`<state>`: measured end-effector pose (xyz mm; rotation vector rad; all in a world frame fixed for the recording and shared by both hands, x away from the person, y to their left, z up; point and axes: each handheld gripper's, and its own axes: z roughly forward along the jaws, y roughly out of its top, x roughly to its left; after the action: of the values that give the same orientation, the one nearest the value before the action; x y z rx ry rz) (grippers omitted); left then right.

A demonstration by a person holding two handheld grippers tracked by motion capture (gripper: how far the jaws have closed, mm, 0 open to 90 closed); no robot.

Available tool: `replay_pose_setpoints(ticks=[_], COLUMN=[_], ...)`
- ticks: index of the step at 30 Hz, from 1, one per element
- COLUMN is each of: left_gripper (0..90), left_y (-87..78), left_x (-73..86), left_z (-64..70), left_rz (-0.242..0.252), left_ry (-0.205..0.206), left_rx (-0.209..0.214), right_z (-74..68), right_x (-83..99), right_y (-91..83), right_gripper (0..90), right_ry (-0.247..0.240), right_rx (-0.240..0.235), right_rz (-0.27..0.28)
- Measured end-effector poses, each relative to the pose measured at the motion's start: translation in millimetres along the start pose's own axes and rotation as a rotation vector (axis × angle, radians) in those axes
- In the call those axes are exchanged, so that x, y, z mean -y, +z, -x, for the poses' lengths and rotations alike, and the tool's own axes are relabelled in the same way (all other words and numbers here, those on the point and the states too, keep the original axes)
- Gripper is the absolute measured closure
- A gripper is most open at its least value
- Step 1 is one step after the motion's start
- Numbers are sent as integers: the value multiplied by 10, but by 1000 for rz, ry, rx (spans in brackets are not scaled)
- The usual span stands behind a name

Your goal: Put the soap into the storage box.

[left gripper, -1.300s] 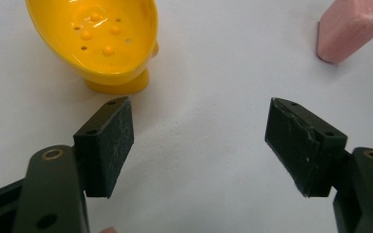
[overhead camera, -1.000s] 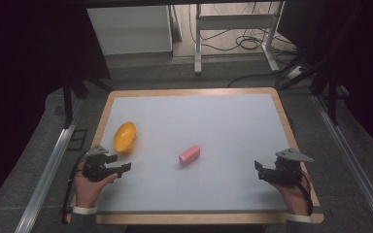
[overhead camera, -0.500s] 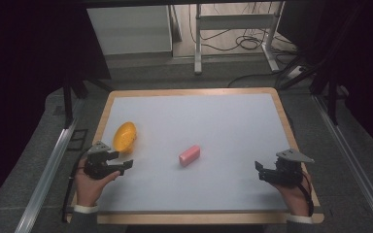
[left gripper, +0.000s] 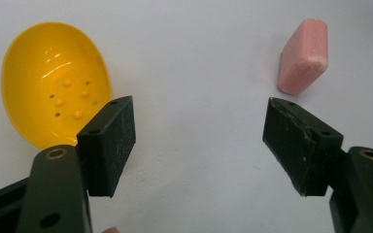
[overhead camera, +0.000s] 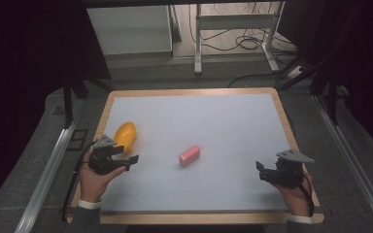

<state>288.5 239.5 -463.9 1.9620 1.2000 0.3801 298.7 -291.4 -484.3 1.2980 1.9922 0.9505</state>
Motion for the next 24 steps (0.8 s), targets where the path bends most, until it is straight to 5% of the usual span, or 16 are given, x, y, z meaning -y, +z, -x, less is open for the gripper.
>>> replay_pose_setpoints(ticks=[24], left_gripper=[280], left_y=[125], left_x=[-209], left_z=[201], left_rz=[-37], left_ry=[68], left_rx=[13], right_z=[1], right_x=[11], right_y=[14], right_gripper=[93], right_ry=[-3], right_rx=[1], right_rz=[-10])
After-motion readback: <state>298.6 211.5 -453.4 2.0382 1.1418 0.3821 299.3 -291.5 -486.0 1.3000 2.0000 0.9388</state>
